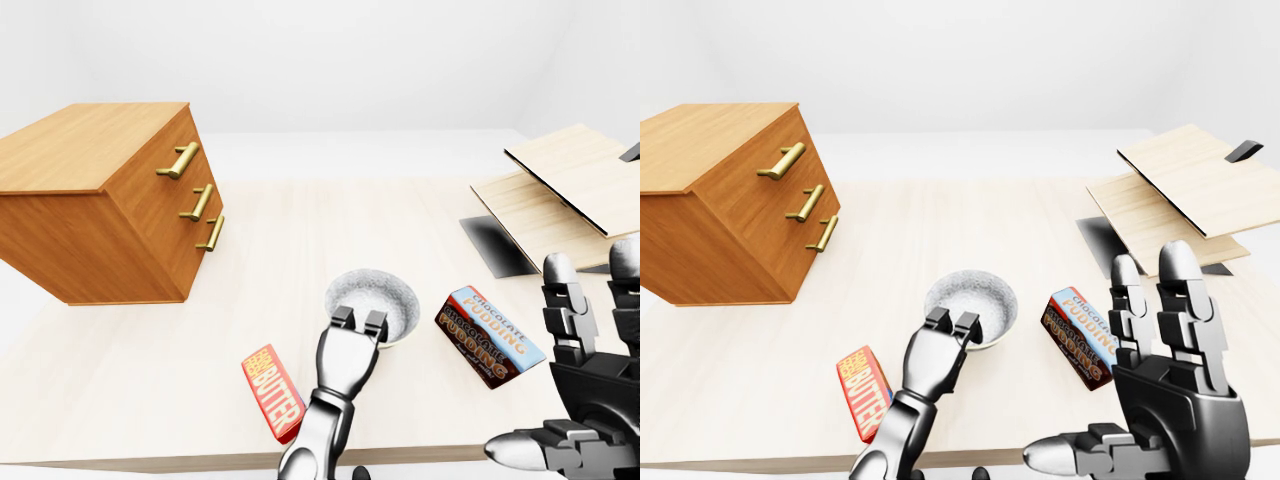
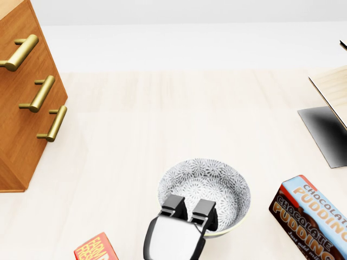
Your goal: Close the top drawer of the cabinet and put the bowl on top of it.
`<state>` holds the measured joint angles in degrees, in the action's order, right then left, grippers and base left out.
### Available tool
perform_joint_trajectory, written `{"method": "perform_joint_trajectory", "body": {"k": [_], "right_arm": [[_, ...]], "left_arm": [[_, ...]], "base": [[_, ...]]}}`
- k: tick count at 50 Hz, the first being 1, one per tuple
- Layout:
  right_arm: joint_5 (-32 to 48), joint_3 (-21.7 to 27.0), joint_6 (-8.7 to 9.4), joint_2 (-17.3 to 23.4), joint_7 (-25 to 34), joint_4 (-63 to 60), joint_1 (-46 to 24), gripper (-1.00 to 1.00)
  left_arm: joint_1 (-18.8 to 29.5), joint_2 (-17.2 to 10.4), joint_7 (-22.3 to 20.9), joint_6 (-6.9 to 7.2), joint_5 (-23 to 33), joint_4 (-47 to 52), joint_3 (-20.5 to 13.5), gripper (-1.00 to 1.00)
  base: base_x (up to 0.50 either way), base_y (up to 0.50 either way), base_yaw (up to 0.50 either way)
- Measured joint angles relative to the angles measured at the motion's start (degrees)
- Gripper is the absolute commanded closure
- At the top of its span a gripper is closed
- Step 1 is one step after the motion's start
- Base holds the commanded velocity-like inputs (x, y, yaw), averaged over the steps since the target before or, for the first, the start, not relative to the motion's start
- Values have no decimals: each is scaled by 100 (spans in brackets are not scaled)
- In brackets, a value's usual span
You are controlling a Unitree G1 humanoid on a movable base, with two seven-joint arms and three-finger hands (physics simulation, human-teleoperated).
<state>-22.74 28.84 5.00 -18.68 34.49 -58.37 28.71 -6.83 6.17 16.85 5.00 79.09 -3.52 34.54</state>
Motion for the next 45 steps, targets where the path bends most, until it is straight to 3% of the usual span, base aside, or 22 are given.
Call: {"method": "perform_joint_trajectory", "body": {"k": [26,35,45], "right_arm": [[209,-382,0,110,-129,113,135,-100],[206,-404,0,127,-144,111,153,-100],[194,-393,0,120,-124,100,167,-100]], "left_arm": [[-66,-215,-1476,0,-124,2049,-42,100],[57,-149,-2032,0,-111,2689,-173,100],[552,103,-3102,0,154,3504,-606,100]], "base": [[0,0,0],[0,0,0],[0,0,0]]}}
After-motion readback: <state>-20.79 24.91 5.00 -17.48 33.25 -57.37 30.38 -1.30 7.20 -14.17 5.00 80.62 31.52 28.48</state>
